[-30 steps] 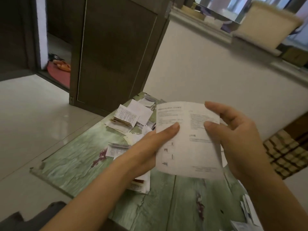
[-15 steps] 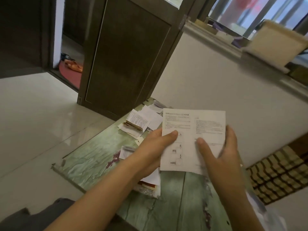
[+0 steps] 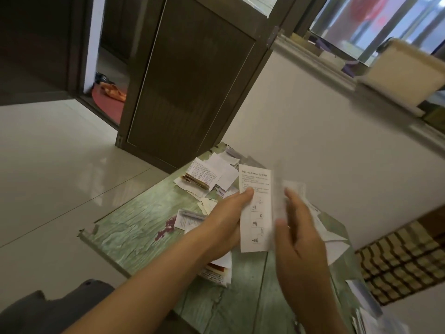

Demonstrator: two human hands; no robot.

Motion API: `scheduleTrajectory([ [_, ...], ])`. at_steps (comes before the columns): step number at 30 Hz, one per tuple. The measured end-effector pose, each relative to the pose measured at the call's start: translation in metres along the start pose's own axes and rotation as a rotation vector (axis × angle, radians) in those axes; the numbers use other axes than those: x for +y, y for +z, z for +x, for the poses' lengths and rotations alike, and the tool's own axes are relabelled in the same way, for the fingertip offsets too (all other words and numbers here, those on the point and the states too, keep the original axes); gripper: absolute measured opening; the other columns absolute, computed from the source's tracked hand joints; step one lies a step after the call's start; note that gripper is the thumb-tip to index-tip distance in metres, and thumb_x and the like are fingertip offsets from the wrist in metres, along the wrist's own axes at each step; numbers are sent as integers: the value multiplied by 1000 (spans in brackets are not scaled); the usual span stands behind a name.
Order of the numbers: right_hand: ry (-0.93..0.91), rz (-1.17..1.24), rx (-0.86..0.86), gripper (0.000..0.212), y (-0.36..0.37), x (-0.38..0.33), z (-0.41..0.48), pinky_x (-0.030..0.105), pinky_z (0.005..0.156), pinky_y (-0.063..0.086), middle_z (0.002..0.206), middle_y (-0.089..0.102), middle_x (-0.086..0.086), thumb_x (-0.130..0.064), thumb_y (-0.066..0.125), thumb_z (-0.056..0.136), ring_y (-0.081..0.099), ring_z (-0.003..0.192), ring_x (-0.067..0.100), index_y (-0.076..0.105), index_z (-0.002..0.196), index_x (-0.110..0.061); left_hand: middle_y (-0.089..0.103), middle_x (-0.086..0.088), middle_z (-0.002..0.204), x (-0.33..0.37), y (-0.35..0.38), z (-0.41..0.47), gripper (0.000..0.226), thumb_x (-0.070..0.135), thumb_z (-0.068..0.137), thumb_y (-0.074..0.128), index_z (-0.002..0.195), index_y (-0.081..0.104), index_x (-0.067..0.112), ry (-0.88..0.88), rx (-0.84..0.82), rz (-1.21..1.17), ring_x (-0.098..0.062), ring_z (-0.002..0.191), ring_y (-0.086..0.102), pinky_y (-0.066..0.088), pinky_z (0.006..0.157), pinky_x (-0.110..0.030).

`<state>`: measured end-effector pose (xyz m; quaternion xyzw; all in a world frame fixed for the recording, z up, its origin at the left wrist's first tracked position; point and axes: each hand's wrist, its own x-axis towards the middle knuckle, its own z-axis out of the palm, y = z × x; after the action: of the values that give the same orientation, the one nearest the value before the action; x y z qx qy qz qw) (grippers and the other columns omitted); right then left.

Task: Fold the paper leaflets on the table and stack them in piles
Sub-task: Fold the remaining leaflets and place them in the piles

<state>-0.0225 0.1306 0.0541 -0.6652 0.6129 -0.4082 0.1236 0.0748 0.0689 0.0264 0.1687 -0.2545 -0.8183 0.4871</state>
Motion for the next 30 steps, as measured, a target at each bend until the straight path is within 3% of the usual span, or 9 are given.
scheduleTrajectory([
  [2, -91, -105, -42, 42, 14, 0, -8, 6, 95, 36, 139, 38, -18, -35, 32, 97, 42, 117, -13, 26, 139, -39, 68, -16, 108, -2, 3, -1, 26, 26, 100, 37, 105, 59, 13, -32, -3, -34, -29, 100, 64, 51, 86, -38],
  [5, -224, -274, -8, 40, 34, 14, -12, 9, 108, 4, 147, 13, -24, -46, 22, 92, 6, 137, -9, 16, 132, -46, 64, -17, 120, -2, 3, -1, 46, 46, 97, 33, 123, 53, 14, -69, -32, -75, -31, 111, 61, 48, 95, -39],
  [8, -299, -387, 94, 45, 45, 30, -11, 29, 116, 11, 150, 22, -7, -44, 18, 97, 11, 142, 7, 23, 139, -27, 63, -14, 122, -1, 1, 0, 67, 61, 87, 38, 130, 51, 11, -93, -49, -72, -29, 111, 61, 47, 98, -38],
  [12, -381, -476, 147, 46, 51, 36, -8, 43, 108, 35, 141, 46, 10, -34, 12, 102, 39, 134, 26, 35, 133, -9, 65, -13, 120, -2, 2, -3, 47, 36, 95, 44, 128, 52, 4, -117, -25, -50, -25, 109, 63, 51, 92, -32],
  [16, -178, -177, 219, 45, 35, 25, -11, 27, 105, 32, 147, 34, -8, -28, 50, 93, 30, 134, 8, 36, 136, -31, 72, -12, 98, 0, 1, -2, 28, 25, 98, 43, 112, 60, 7, -81, 15, -103, -24, 91, 68, 55, 78, -35],
  [20, 156, 206, 154, 49, 18, 24, -3, 14, 61, 53, 117, 56, -6, -10, 64, 85, 61, 94, 8, 40, 123, -30, 70, -13, 107, 4, 0, -2, 28, 25, 100, 39, 119, 54, 14, -38, 24, -45, -28, 100, 66, 52, 83, -44],
  [22, 207, 270, 68, 34, 11, 27, 2, 15, 58, 53, 102, 65, -2, -6, 64, 85, 67, 82, 10, 51, 112, -23, 69, -12, 110, 5, -3, -1, 28, 25, 99, 42, 121, 54, 14, -12, 48, 31, -28, 103, 64, 53, 83, -43],
  [26, 97, 211, 50, 19, 5, 29, 6, 13, 58, 51, 90, 69, -3, -5, 59, 88, 67, 77, 7, 61, 87, -23, 72, -4, 93, 24, -14, 0, 11, 16, 94, 50, 96, 61, 12, 137, 121, 308, -17, 87, 68, 57, 73, -28],
  [30, -150, 29, 148, 16, 16, 31, 0, 1, 61, 44, 90, 66, -4, -4, 50, 94, 62, 84, 0, 65, 96, -8, 71, 3, 72, 47, -30, -4, 38, 36, 99, 37, 83, 65, 15, 320, 285, 400, -11, 72, 66, 53, 67, -24],
])
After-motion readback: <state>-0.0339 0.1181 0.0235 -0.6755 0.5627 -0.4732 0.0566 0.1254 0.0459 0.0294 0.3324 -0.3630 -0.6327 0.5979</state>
